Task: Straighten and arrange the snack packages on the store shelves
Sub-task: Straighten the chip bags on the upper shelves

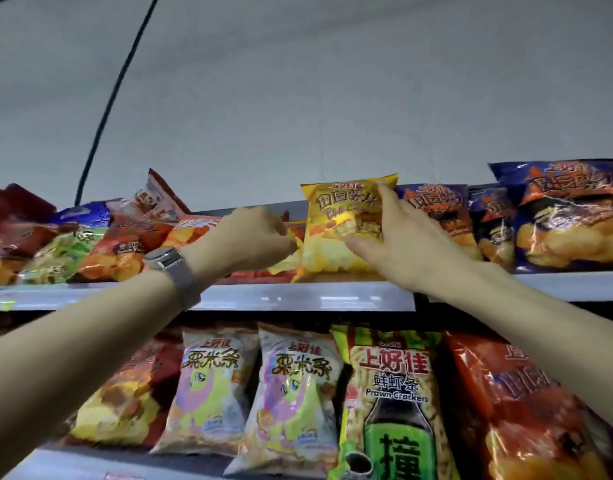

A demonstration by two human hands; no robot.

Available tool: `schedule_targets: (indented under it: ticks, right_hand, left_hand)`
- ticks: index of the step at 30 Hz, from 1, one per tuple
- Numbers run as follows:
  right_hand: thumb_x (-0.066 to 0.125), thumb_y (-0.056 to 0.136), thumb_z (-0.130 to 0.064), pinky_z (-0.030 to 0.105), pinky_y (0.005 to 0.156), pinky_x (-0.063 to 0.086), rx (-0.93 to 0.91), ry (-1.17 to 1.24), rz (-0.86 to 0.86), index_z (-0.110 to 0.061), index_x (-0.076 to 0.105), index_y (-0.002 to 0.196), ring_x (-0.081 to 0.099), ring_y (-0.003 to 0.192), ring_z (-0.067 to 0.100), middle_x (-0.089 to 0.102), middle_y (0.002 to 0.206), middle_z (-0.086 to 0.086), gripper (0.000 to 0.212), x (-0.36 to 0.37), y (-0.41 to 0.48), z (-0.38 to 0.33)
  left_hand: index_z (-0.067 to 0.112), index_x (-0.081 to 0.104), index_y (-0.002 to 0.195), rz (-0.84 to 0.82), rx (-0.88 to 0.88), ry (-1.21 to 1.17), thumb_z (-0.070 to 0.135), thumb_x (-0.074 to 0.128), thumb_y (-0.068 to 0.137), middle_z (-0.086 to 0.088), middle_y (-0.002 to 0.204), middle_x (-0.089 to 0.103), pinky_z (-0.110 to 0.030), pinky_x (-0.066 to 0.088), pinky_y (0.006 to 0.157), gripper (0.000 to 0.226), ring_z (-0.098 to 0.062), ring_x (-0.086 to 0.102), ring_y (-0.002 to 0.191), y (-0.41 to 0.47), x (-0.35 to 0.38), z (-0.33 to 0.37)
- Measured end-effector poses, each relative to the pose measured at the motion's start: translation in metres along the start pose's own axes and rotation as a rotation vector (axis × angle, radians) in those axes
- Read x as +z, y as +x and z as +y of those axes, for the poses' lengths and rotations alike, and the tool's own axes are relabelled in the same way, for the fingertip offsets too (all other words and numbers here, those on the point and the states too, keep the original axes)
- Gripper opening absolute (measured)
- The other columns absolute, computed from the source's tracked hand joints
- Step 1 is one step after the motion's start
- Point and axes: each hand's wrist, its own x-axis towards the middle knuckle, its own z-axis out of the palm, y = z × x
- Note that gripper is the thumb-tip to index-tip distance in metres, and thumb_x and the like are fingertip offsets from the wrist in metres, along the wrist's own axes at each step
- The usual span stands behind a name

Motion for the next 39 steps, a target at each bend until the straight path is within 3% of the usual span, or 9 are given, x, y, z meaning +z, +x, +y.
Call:
schedule_targets:
  ticks: [4,7,14,18,21,25,31,36,39]
  right_hand:
    - [0.059,0.082,-0.08,0.048,0.109,0.045,0.147,0.049,-0.071,-0.014,-0.023,0.159,0.05,0.137,0.04,0.031,0.165,0.02,0.131,0.029,0.016,-0.022]
    - [0.061,0.074,-0.086,0.052,0.115,0.04,0.243,0.052,-0.072,-0.02,-0.032,0.155,0.044,0.143,0.044,0.012,0.171,0.022,0.14,0.045,0.025,-0.025]
    - [0.077,0.069,-0.076,0.049,0.114,0.039,0.396,0.104,-0.045,-0.022,-0.028,0.159,0.042,0.142,0.043,0.033,0.162,0.021,0.148,0.062,0.033,-0.027]
    - [0.084,0.064,-0.07,0.05,0.113,0.039,0.339,0.113,0.097,-0.024,-0.018,0.162,0.042,0.142,0.043,0.034,0.159,0.02,0.149,0.062,0.028,-0.032]
    - [0.086,0.065,-0.066,0.049,0.113,0.038,0.253,0.127,0.259,-0.024,-0.01,0.164,0.038,0.144,0.039,0.034,0.158,0.017,0.144,0.058,0.02,-0.032]
    - [0.088,0.066,-0.064,0.048,0.115,0.036,0.201,0.144,0.407,-0.024,-0.008,0.164,0.035,0.146,0.034,0.031,0.161,0.013,0.142,0.043,0.018,-0.028]
    - [0.087,0.067,-0.065,0.052,0.113,0.037,0.255,0.138,0.494,-0.022,-0.007,0.165,0.035,0.146,0.035,0.03,0.161,0.011,0.142,0.015,0.035,-0.016]
    - [0.086,0.066,-0.067,0.056,0.115,0.036,0.308,0.161,0.498,-0.023,-0.007,0.165,0.036,0.147,0.037,0.029,0.163,0.012,0.143,0.013,0.051,-0.021]
    - [0.084,0.065,-0.071,0.055,0.112,0.039,0.316,0.138,0.375,-0.025,-0.01,0.164,0.04,0.145,0.039,0.031,0.162,0.013,0.144,0.034,0.06,-0.036]
  left_hand:
    - [0.014,0.06,0.135,0.017,-0.041,-0.017,0.039,0.061,0.095,-0.016,0.122,0.069,-0.036,0.051,0.083,0.047,-0.036,0.063,0.107,0.018,0.008,-0.037]
    - [0.009,0.043,0.147,-0.032,-0.07,-0.055,0.035,0.06,0.095,-0.014,0.114,0.064,-0.038,0.051,0.082,0.06,-0.036,0.062,0.103,0.034,0.026,-0.058]
    - [0.005,0.013,0.162,-0.04,-0.218,-0.325,0.059,0.066,0.093,-0.029,0.158,0.037,-0.045,0.041,0.113,0.103,-0.045,0.043,0.144,0.066,0.063,-0.069]
    - [0.01,0.005,0.164,-0.008,-0.272,-0.424,0.073,0.075,0.079,-0.029,0.163,0.029,-0.048,0.036,0.121,0.127,-0.045,0.036,0.149,0.086,0.079,-0.064]
    - [0.011,0.009,0.162,-0.003,-0.297,-0.503,0.08,0.082,0.06,-0.026,0.158,0.039,-0.048,0.041,0.119,0.143,-0.042,0.042,0.146,0.1,0.094,-0.064]
    - [0.01,0.012,0.16,0.014,-0.263,-0.425,0.064,0.085,0.065,-0.026,0.151,0.047,-0.046,0.048,0.112,0.131,-0.044,0.05,0.138,0.108,0.103,-0.065]
    - [0.022,0.009,0.161,0.107,-0.171,-0.487,0.068,0.072,0.058,-0.021,0.147,0.05,-0.053,0.053,0.106,0.129,-0.045,0.057,0.127,0.111,0.076,-0.066]
    - [0.017,0.032,0.152,0.486,-0.063,-0.903,0.062,0.078,0.056,-0.01,0.134,0.06,-0.038,0.053,0.104,0.115,-0.028,0.065,0.119,0.104,0.035,-0.081]
    - [0.021,0.036,0.145,0.704,0.057,-0.94,0.06,0.08,0.068,-0.007,0.13,0.061,-0.038,0.054,0.103,0.097,-0.023,0.065,0.116,0.093,0.015,-0.095]
